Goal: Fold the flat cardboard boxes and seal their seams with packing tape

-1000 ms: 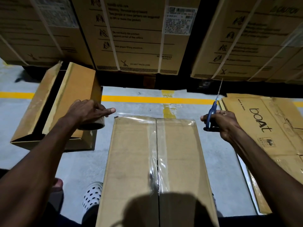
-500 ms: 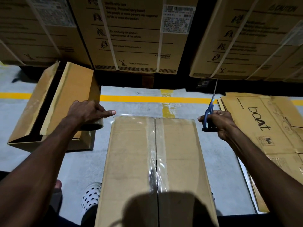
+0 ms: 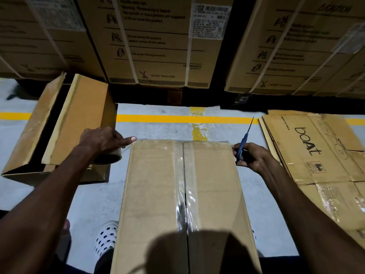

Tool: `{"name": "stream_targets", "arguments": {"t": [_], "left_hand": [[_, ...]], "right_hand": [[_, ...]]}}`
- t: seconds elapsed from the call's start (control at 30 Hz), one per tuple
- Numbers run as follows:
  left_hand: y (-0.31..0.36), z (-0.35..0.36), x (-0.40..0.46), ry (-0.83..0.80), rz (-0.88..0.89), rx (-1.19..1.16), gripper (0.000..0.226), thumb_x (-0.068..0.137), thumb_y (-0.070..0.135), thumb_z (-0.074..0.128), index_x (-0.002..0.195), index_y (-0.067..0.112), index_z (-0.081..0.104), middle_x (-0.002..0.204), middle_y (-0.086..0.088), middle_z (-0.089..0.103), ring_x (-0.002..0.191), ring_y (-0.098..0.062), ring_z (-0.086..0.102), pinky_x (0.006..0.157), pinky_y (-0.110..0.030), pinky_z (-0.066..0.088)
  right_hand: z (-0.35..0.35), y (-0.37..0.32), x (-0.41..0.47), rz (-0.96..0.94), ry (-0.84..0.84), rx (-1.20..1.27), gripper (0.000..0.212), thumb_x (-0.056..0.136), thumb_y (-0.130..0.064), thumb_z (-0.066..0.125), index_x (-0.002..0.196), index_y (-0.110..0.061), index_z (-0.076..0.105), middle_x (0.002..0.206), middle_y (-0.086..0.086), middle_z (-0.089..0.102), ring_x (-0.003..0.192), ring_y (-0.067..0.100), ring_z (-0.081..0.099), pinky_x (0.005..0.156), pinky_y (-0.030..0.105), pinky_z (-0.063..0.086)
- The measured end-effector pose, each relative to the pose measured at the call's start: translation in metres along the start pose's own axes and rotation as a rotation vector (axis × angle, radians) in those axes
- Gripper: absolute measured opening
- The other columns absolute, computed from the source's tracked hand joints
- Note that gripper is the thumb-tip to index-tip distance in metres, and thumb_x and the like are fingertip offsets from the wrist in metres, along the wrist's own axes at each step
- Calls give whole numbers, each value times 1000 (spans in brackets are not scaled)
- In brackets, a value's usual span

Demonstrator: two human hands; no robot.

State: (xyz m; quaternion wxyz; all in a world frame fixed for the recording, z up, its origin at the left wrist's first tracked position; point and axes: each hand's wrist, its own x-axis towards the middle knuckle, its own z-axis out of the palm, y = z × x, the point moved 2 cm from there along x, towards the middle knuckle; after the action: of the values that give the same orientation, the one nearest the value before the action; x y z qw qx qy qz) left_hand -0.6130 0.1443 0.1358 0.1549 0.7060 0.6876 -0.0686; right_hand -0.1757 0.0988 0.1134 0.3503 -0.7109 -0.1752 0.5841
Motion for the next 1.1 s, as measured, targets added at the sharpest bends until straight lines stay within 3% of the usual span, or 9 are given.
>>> {"name": "stream_targets", "arguments": {"t": [0.1,0.23,0.3,0.37,0.47,0.6,0.87,1.0,1.1], "left_hand": [[1,5,-1,6,-6,29,59,82,84,31,71,38,67,97,1,71,88,-20,57,90,-39,37],[-5,10,2,-8,1,35,66,77,89,24,71,41,68,110,0,73,96,-23,63,92,-41,42],[-5,10,3,-4,4,39,68,77,89,23,71,39,69,112,1,73,99,-24,64,92,-41,43],[-1,9,2,-2,4,49,65,81,86,25,70,38,68,109,0,73,96,-23,62,88,-39,40],[3,8,-2,-10,-10,54,65,78,85,23,73,38,67,101,-2,72,91,-23,60,83,-37,36],[4,8,-3,4,3,72,67,72,86,17,67,38,63,95,-2,71,88,-23,62,80,-36,37],[4,12,1,-2,9,99,62,87,80,25,68,37,65,103,1,73,93,-23,61,92,-42,36],[3,13,2,-3,-2,84,64,87,81,24,71,36,67,105,2,73,96,-22,62,95,-45,33],[4,15,3,20,7,72,66,85,83,24,73,36,69,105,4,74,98,-23,64,92,-44,32]], "right_hand": [[-1,8,4,33,-29,67,14,95,-3,57,85,-4,67,71,9,63,50,16,63,44,29,55],[-7,8,-5,-85,28,-90,7,89,2,68,82,1,66,86,20,71,69,27,70,60,43,62],[-13,4,-9,-202,145,-175,26,76,-3,86,82,-3,60,90,23,69,77,30,68,69,49,60],[-15,-4,-16,-342,189,-134,42,69,-6,91,96,-8,59,93,18,71,78,29,68,65,40,60],[-4,-11,-26,-518,61,-132,51,74,0,85,114,-7,54,91,11,77,75,21,73,63,28,55],[7,-2,-24,-594,-53,-313,43,81,-6,82,114,-12,54,91,3,79,82,14,74,78,37,57],[1,-17,-21,-452,-220,-505,28,89,-24,76,103,-21,52,108,4,77,92,23,68,80,35,54],[11,-37,-24,-543,-192,-634,33,80,-11,84,98,-13,57,98,11,78,99,24,73,95,50,55],[37,-40,-32,-615,-234,-601,36,80,1,81,105,-5,57,98,14,77,92,19,75,78,40,62]]}}
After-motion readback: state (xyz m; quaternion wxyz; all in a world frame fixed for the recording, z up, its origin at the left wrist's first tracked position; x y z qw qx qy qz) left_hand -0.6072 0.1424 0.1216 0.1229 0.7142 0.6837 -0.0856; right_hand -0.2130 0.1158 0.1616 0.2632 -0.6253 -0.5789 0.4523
